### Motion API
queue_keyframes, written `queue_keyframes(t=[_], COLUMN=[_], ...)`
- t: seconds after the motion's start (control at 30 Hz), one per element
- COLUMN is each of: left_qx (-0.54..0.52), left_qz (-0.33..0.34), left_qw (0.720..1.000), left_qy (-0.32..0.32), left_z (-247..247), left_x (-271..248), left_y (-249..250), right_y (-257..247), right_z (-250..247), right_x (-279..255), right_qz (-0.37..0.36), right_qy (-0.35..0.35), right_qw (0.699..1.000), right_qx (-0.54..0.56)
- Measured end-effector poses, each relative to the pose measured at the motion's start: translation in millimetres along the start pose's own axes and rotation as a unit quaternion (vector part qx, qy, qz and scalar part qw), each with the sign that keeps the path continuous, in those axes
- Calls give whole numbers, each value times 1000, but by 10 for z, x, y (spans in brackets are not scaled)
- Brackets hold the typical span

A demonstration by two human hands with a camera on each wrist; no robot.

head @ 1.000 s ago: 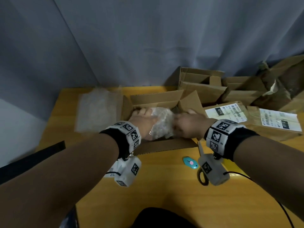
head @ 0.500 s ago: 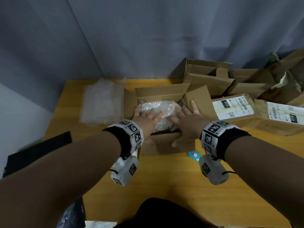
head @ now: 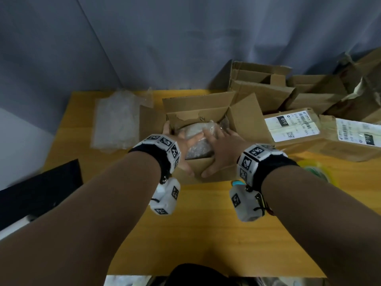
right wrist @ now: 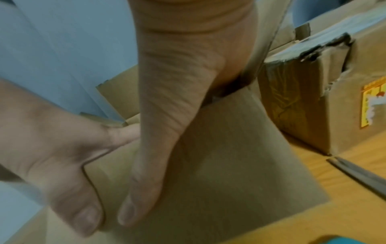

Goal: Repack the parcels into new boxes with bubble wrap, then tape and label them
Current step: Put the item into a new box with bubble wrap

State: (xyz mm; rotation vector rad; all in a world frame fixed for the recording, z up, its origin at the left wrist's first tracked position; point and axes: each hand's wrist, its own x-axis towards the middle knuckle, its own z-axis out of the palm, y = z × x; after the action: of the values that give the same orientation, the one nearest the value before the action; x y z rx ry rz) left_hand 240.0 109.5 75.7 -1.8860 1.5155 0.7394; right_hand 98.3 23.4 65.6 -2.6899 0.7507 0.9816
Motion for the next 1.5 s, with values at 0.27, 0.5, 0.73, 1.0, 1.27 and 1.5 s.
queue_keyframes(t=[0.27,0.5,0.73,1.0,1.27,1.5], left_qx=[16,10,-124,-333,-331,-503], left_qz=[-17,-51,-29,46,114,-57], left_qw=[998,977,910,867,808,698], left_qy=[63,205,395,367,474,506], left_z=[-55,-240,-261,-455,-481,-210], left_x=[-267,-512,-487,-517,-313,-274], left_y=[7,-374,-479,-485,-277,-613], right_y=[-21,256,245,272,385,448], right_z=[-232,-746,-895,-952,-841,-686], right_x=[-257,-584,-381,-336,-435,-349], right_qz=[5,30,44,67,31,18], right_qy=[14,196,110,96,121,155], right_qw=[1000,980,981,978,969,951], right_qx=[27,24,154,175,214,267])
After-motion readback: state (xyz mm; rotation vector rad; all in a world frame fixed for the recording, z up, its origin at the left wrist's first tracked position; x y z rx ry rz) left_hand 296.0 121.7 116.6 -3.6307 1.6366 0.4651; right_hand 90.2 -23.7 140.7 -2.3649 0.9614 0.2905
